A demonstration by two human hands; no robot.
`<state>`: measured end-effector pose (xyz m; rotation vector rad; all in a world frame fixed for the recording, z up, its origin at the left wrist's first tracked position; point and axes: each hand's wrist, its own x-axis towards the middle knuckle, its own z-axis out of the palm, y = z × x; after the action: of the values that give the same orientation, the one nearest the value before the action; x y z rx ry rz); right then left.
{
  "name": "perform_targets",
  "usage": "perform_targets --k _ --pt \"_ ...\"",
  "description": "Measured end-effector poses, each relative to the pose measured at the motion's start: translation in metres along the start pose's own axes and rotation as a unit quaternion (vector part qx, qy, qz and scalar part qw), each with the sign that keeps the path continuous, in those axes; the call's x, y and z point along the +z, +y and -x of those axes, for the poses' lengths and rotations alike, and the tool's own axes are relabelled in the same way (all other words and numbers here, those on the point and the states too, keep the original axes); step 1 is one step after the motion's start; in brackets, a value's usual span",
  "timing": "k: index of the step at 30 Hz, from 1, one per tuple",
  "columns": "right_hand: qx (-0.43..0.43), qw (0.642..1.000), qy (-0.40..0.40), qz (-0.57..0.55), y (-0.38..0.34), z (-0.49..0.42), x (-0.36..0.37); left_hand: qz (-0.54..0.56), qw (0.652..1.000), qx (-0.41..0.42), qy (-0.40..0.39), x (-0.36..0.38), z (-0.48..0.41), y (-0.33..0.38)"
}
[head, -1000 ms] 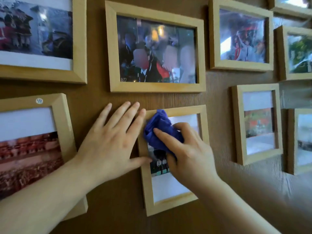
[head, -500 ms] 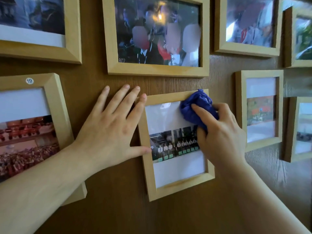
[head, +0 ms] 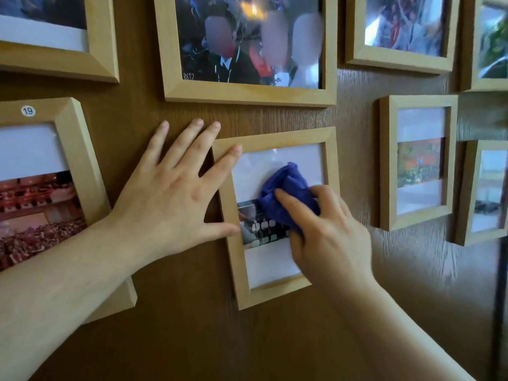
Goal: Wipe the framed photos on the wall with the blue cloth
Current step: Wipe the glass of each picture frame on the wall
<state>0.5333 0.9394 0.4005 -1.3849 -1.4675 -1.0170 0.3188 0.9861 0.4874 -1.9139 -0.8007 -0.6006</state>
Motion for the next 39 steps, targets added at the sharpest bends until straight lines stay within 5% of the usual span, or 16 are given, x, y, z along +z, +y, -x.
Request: perform_targets --k 6,14,25,32,39 --pt "0.075 0.997 0.0 0.007 0.027 0.01 -0.004 0.007 1.0 -0.005 0.004 0.002 0.001 0.001" --pt "-0.095 0.992 -0.072 -0.038 -0.023 0.043 0.008 0.008 1.0 -0.004 0.006 0.001 0.001 0.001" --pt "-0.012 0.996 -0.079 0.028 0.039 0.058 -0.001 0.016 1.0 -0.008 0.001 -0.001 0.0 0.003" --pt "-0.226 0.961 -0.156 -0.023 0.007 0.058 0.007 0.013 1.0 -0.006 -0.01 -0.003 0.0 0.001" --pt "-0.233 0.954 -0.177 0.061 0.054 0.053 -0.013 0.023 1.0 -0.009 -0.01 -0.002 0.001 0.002"
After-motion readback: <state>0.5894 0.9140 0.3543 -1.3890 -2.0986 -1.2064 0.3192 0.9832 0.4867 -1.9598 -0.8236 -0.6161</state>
